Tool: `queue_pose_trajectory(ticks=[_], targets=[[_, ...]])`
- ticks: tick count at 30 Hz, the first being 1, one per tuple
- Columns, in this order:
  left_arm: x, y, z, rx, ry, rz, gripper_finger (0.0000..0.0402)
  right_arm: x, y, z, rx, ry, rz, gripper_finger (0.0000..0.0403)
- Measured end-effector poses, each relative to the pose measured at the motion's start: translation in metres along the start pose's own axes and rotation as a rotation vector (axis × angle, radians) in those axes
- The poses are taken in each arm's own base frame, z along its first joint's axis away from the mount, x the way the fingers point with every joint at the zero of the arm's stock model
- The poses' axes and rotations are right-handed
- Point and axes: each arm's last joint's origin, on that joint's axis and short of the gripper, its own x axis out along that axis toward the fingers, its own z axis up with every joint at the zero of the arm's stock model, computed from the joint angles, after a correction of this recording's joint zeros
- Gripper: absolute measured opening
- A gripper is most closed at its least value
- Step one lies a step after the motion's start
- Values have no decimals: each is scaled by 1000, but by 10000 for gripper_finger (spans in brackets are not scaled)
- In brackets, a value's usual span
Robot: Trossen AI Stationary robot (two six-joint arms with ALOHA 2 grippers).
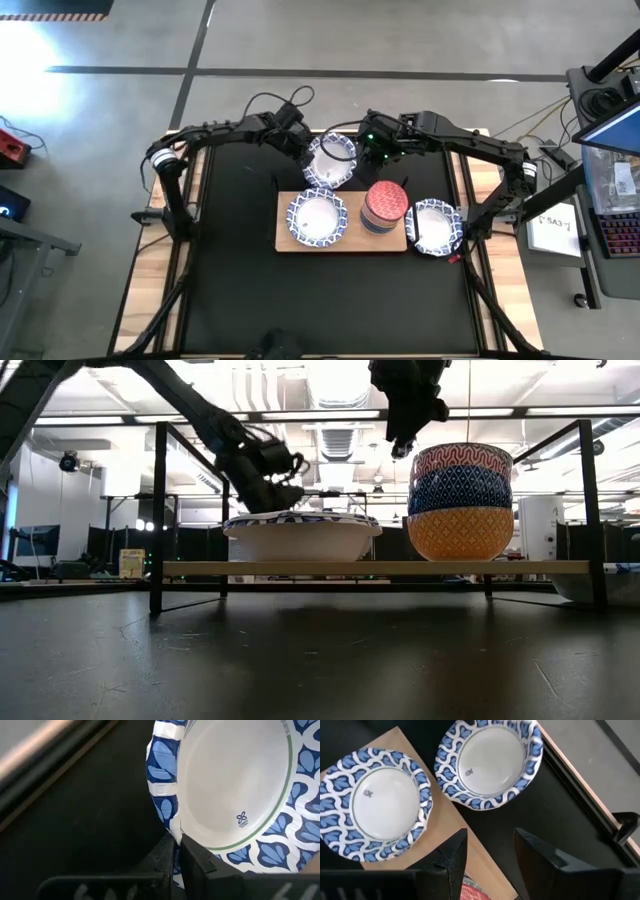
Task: Place and stack bowls onto a shelf
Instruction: Stack the big white and blue patterned bowl on top of the big white and blue patterned bowl
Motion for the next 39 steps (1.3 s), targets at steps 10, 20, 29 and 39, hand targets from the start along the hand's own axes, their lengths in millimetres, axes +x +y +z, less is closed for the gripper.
queue_pose_trajectory(ticks=[10,20,29,39], targets=[[-55,-31,11,82,-148,-41,2,7,-4,7,84,-27,5,161],[-74,-68,7,195,-199,-91,2,8,-3,15,151,-97,28,162],[-74,-71,4,205,-181,-95,2,3,-4,15,139,-118,34,162],[-71,-75,3,213,-168,-107,2,-1,-6,15,92,-147,-12,162]])
